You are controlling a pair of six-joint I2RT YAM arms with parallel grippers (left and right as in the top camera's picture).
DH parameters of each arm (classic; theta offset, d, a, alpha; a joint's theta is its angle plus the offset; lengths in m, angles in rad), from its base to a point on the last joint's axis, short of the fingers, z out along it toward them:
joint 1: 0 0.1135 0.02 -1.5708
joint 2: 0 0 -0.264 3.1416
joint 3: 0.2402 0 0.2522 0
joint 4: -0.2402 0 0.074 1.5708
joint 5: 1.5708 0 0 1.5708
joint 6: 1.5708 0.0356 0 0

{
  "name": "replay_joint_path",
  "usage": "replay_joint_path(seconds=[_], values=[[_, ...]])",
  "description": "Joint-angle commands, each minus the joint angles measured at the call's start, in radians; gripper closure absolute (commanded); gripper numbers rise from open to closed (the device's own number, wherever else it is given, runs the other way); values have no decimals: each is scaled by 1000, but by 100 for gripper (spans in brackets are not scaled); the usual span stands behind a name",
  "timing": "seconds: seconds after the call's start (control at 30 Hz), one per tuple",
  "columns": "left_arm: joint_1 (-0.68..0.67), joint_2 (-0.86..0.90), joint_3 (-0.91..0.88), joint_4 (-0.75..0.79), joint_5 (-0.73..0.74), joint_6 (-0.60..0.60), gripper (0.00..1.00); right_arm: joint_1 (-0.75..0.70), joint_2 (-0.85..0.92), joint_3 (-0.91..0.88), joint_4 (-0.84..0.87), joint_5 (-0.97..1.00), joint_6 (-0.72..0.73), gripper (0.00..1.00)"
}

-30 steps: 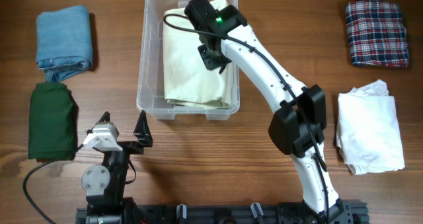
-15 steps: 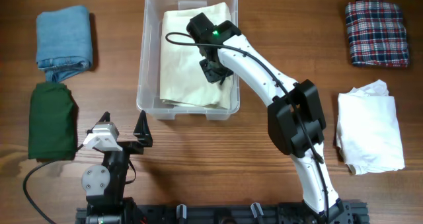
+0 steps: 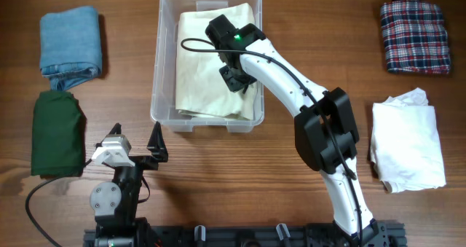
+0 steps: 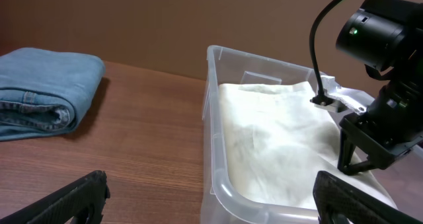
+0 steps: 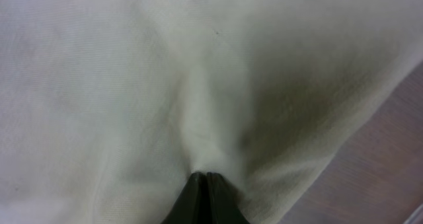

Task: Pack container

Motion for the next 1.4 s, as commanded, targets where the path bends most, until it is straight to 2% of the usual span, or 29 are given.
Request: replay_joint_path(seconds=[0.0, 0.07, 0.23, 0.37, 0.53, 0.73, 1.03, 1.37], values=[[7, 0, -6, -2, -3, 8, 0, 1, -19, -1, -37, -1, 38, 96], [7, 0, -6, -2, -3, 8, 0, 1, -61, 8, -60, -3, 51, 95], [7, 0, -6, -2, -3, 8, 0, 1, -148, 11, -151, -132, 57, 78], [7, 0, -6, -2, -3, 8, 0, 7, -154, 10, -222, -163, 63, 77], [7, 0, -6, -2, -3, 8, 0, 11, -152, 2, -261, -192, 63, 79], [7, 0, -6, -2, -3, 8, 0, 35, -148, -50, -191, -192, 58, 95], [7, 0, -6, -2, -3, 8, 0, 38, -146, -236, 7, -122, 57, 96], [7, 0, -6, -2, -3, 8, 0, 38, -146, -323, 140, -59, 52, 96]])
